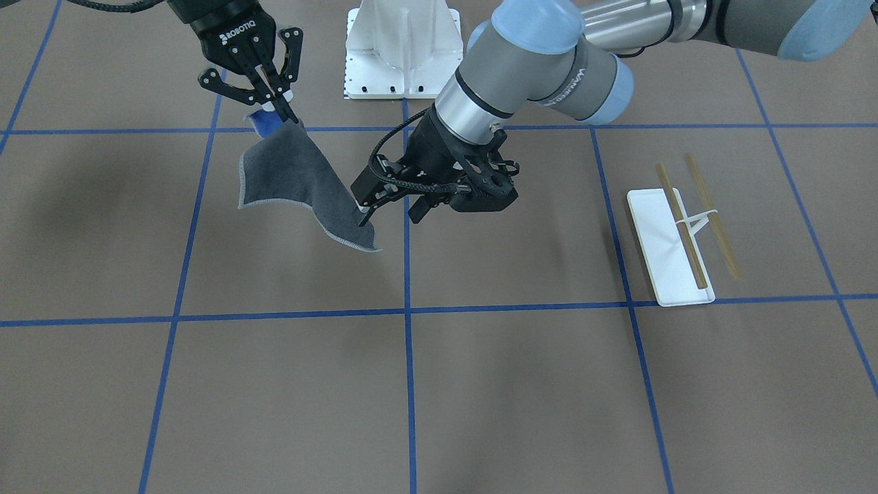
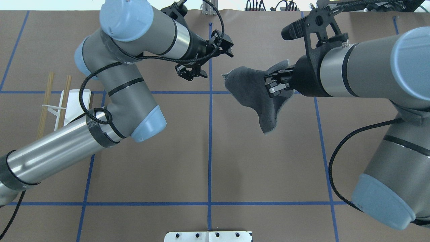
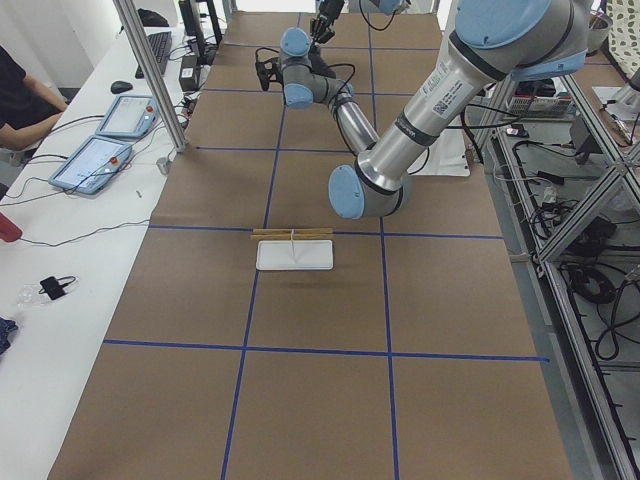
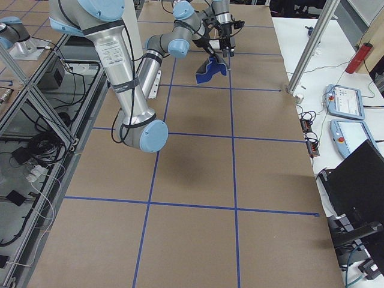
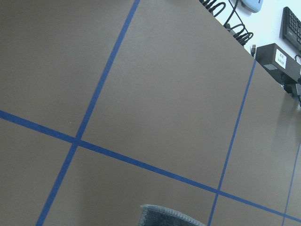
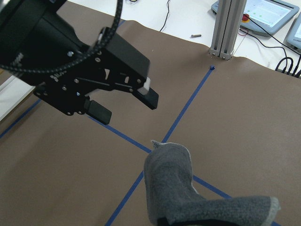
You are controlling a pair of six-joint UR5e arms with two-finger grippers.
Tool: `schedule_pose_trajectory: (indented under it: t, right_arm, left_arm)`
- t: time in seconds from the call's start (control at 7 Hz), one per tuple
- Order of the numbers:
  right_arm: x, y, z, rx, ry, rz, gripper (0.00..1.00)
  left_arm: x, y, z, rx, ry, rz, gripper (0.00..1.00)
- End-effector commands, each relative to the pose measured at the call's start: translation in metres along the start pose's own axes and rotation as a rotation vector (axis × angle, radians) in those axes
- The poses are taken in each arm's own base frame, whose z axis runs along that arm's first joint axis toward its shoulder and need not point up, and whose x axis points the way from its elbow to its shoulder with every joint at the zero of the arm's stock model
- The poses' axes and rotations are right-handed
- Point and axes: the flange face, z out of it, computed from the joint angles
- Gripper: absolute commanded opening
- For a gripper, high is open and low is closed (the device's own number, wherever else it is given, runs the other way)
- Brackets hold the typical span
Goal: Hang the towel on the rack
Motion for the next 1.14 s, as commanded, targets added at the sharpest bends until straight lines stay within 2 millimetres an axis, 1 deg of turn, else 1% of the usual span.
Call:
schedule_pose_trajectory:
  t: [0.0, 0.29, 0.43, 0.57, 0.86, 1.0]
  right_arm:
    - [-0.001, -0.001, -0.003, 0.011, 0.006, -0.001, 0.0]
    - [-0.004, 0.001, -0.006, 0.021, 0.004, 0.006, 0.0]
    - [-0.005, 0.001, -0.008, 0.027, 0.005, 0.01, 0.0]
    - [-0.007, 0.004, -0.012, 0.032, 0.004, 0.006, 0.0]
    - [-0.011, 0.008, -0.026, 0.024, 0.009, 0.004, 0.0]
    - [-0.011, 0.009, -0.026, 0.024, 0.009, 0.004, 0.0]
  left_arm:
    - [-0.003, 0.028, 0.022, -0.015, -0.01, -0.016, 0.98]
    - [-0.003, 0.041, 0.031, -0.033, -0.016, -0.039, 0.98]
    - [0.004, 0.044, 0.029, -0.037, -0.006, -0.036, 0.98]
    - [0.013, 0.046, 0.027, -0.037, 0.001, -0.034, 0.98]
    - [0.021, 0.047, 0.027, -0.039, 0.007, -0.032, 0.98]
    - [0.022, 0.048, 0.027, -0.038, 0.009, -0.031, 0.98]
